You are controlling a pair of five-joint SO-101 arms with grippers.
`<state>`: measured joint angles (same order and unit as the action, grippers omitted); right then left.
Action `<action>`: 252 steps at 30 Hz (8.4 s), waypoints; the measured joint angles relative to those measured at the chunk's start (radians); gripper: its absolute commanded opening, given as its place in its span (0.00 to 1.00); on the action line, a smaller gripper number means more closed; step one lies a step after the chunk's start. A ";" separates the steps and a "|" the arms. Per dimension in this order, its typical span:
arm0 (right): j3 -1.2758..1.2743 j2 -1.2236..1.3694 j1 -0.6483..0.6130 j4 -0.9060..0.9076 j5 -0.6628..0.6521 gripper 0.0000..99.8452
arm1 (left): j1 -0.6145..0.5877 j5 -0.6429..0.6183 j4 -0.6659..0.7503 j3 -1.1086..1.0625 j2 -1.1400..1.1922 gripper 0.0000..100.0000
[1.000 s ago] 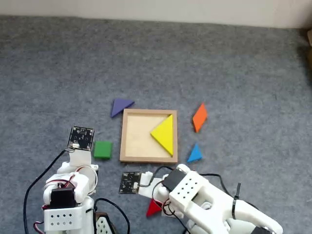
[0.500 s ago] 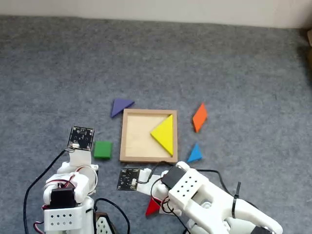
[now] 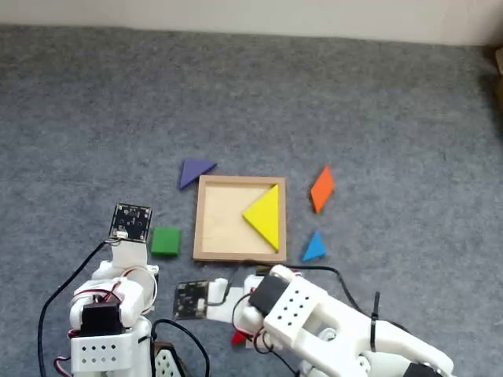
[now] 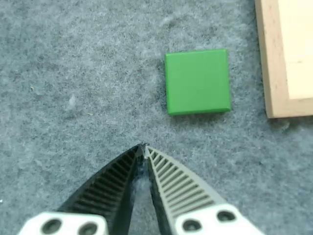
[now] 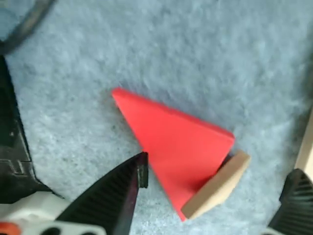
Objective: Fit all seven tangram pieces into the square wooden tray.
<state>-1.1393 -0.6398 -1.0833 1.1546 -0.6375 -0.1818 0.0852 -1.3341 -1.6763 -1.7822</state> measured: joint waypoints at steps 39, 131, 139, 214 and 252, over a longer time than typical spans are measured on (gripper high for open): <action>-0.114 0.000 -0.097 -0.138 0.000 0.33 | 0.000 0.000 0.000 0.000 0.000 0.01; 0.117 0.290 -0.017 -0.167 0.149 0.32 | 0.000 0.000 0.000 0.000 0.000 0.01; 0.118 0.316 -0.015 -0.169 0.149 0.32 | 0.000 0.000 0.000 0.000 0.000 0.01; -0.017 0.097 0.060 -0.181 0.798 0.31 | 0.000 0.000 0.000 0.000 0.000 0.01; -0.055 0.230 0.356 -0.086 0.620 0.31 | 0.000 0.000 0.000 0.000 0.000 0.01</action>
<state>-1.1945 -0.4097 -0.7273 1.0687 -0.0176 -0.1818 0.0852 -1.3341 -1.6763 -1.7822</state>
